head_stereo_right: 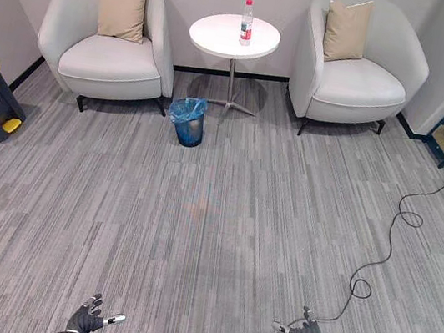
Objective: Gather rubbish on tea table into small bin, then transfer packed bag to large trash can.
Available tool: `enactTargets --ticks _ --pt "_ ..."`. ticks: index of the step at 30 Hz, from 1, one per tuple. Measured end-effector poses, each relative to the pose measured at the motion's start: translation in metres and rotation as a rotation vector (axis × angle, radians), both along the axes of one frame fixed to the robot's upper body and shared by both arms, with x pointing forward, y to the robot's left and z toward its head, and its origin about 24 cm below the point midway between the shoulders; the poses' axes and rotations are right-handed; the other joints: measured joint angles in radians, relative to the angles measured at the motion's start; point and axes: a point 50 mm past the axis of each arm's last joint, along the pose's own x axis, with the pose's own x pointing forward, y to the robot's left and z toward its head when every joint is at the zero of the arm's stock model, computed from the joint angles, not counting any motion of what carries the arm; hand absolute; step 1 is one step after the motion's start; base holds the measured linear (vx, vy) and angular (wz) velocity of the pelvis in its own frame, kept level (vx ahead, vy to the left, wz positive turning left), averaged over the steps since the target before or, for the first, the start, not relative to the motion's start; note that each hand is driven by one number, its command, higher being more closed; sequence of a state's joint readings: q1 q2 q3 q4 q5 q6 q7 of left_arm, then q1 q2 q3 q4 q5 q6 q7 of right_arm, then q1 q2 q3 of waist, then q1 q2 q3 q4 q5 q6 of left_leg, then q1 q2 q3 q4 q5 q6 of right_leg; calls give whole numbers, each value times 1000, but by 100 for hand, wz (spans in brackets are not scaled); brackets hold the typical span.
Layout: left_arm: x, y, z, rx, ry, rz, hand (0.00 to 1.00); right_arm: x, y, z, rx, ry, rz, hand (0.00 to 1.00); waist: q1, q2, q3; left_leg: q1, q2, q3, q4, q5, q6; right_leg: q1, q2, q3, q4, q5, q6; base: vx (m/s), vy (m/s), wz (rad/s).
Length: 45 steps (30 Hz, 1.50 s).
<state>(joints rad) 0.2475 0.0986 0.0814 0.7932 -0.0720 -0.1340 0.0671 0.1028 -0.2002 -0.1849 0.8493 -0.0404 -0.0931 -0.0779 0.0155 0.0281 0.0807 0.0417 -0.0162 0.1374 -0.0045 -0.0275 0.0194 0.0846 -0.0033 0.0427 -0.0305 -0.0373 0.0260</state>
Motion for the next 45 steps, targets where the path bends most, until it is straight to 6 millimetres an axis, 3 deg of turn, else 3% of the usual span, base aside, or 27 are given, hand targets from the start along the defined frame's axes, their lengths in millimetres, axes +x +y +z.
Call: enactTargets --ticks 3,5,7,9,11,14,15,18,19,21,22,23,24,25,27,30,32,33,34,35,37,38,39,40,42,44,45 --pt "5 1 5 2 -40 4 0 6 -1 2 -7 -8 -11 0 3 -4 10 -43 7 3 98 -69 -1 -36 -2 -3 76 -62 2 -48 11 -9" --pt "10 2 10 10 -73 2 0 12 0 4 -8 -22 -11 0 9 -11 24 -100 5 8 230 -167 7 -136 -31 -33 292 -175 53 -12 58 -21" --pt "15 5 13 17 -87 0 0 13 3 3 1 -21 -9 0 8 -24 40 -109 -9 14 286 -214 18 -200 -68 -63 465 -230 86 58 54 -9" --pt "20 10 15 33 -98 -8 0 17 9 3 20 -24 -8 0 8 -34 75 -96 -7 13 308 -240 31 -286 -97 -120 648 -239 85 122 12 0" --pt "23 16 19 53 -110 -10 0 22 14 3 30 -32 4 0 4 -30 96 -69 16 13 310 -264 24 -342 -132 -222 661 -258 84 229 -35 -4" --pt "30 19 23 63 -138 6 0 37 18 7 40 -65 19 0 4 -16 122 -35 91 0 310 -299 -16 -408 -130 -323 479 -203 80 368 -107 -2" --pt "37 22 26 72 -156 1 0 43 18 10 37 -83 15 0 6 -29 138 7 116 -9 290 -313 -45 -427 -123 -332 338 -110 83 558 -196 13" --pt "51 21 31 76 -191 -11 0 42 14 11 20 -83 2 0 -8 -45 141 84 160 -62 233 -346 -104 -457 -131 -317 291 71 73 585 -272 57" --pt "57 17 33 69 -208 -18 0 42 12 12 14 -83 3 0 -16 -38 132 98 194 -85 224 -345 -125 -463 -107 -319 350 75 25 666 -338 69" --pt "63 15 36 66 -232 -29 0 49 15 15 16 -110 9 0 -4 -19 133 36 249 -139 364 -296 -186 -487 -77 -359 477 -46 -39 595 -321 22" --pt "63 15 36 66 -233 -28 0 50 15 16 17 -115 10 0 0 -15 135 -4 261 -148 454 -265 -181 -469 -65 -370 480 -73 -51 799 -461 17" --pt "60 15 35 63 -224 -21 0 49 17 15 19 -110 13 0 3 -1 145 -100 296 -164 688 -155 -149 -385 -27 -382 429 -108 -65 676 -374 12" --pt "54 16 33 62 -212 -9 0 49 19 15 22 -110 18 0 15 9 154 -181 320 -165 920 -135 -119 -270 24 -381 337 -112 -72 799 -416 4" --pt "53 17 33 63 -208 -2 0 50 20 15 22 -112 15 0 25 6 161 -213 317 -161 1008 -159 -107 -212 40 -373 295 -113 -76 637 -287 -16" --pt "55 19 36 66 -225 2 0 54 23 16 32 -129 17 0 61 -35 183 -351 238 -129 1093 -225 -85 -37 51 -340 175 -115 -79 665 -260 -21" --pt "58 16 41 62 -260 2 0 69 20 25 24 -177 28 0 93 -41 189 -506 151 -90 913 -241 -73 42 50 -299 106 -119 -82 544 -91 -47" --pt "59 18 43 61 -268 19 0 79 21 31 19 -210 42 0 129 -47 199 -570 73 -68 592 -191 -87 107 27 -256 79 -171 -54 600 42 -70" --pt "56 18 41 57 -265 39 0 78 20 31 17 -208 40 0 141 -36 197 -557 61 -67 406 -110 -81 145 40 -235 63 -190 -43 665 118 -81" --pt "50 20 40 62 -249 47 0 75 22 29 23 -197 41 0 165 -15 190 -544 67 -82 323 72 -39 198 59 -192 54 -226 -36 702 156 -62" --pt "51 26 42 77 -256 62 0 75 34 25 56 -195 42 0 164 -69 184 -560 39 -72 383 69 31 211 21 -177 67 -243 -40 702 164 -35" --pt "53 27 43 76 -266 71 0 76 37 25 65 -201 41 0 169 -97 180 -559 30 -46 461 -28 59 150 -17 -143 248 -241 -34 776 185 -16" --pt "48 24 40 70 -248 66 0 76 41 24 76 -198 43 0 170 -99 180 -517 28 -41 507 -94 75 91 -36 -126 447 -202 30 882 238 -25" --pt "44 26 39 75 -233 65 0 74 47 21 89 -191 46 0 160 -98 181 -452 20 -49 533 -159 86 22 -54 -106 695 -121 137 619 185 -6" --pt "46 27 39 80 -234 57 0 72 48 20 93 -185 45 0 158 -98 181 -419 13 -55 536 -180 89 -20 -59 -102 805 -119 149 487 144 17" --pt "51 28 43 89 -254 45 0 66 50 16 98 -167 44 0 144 -89 183 -277 3 -77 502 -239 103 -148 -83 -159 1024 -172 85 479 101 40" --pt "50 30 43 94 -254 48 0 63 52 15 101 -161 49 0 117 -74 174 -174 4 -121 441 -263 106 -249 -90 -251 948 -216 29 656 62 68" --pt "50 32 43 97 -255 54 0 61 55 13 103 -151 64 0 106 -74 172 -119 6 -154 401 -274 100 -312 -86 -291 817 -235 30 705 12 80"
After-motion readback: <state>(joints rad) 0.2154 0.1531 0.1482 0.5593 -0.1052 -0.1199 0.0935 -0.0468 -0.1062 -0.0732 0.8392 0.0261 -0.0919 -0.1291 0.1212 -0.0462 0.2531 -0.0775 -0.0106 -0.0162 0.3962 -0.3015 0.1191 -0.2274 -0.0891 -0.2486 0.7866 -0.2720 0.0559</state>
